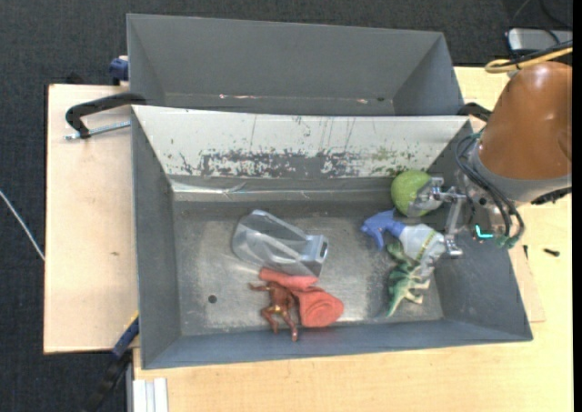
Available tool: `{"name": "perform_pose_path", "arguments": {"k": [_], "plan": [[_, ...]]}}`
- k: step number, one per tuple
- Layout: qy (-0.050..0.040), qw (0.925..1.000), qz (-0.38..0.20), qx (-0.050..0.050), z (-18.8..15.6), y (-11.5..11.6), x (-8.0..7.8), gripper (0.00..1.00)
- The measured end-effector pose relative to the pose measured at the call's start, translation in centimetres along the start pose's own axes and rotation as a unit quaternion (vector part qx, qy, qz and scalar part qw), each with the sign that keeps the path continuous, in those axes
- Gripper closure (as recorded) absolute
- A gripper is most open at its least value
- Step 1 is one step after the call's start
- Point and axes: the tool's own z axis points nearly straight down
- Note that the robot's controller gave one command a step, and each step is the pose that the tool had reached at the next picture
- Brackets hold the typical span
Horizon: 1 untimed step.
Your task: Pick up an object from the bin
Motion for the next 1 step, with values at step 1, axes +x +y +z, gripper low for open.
{"name": "perform_pose_path", "arguments": {"k": [1], "plan": [[-0.0039,1.0000,-0.001,0.001,-0.39,0.03,-0.19,0.00]]}}
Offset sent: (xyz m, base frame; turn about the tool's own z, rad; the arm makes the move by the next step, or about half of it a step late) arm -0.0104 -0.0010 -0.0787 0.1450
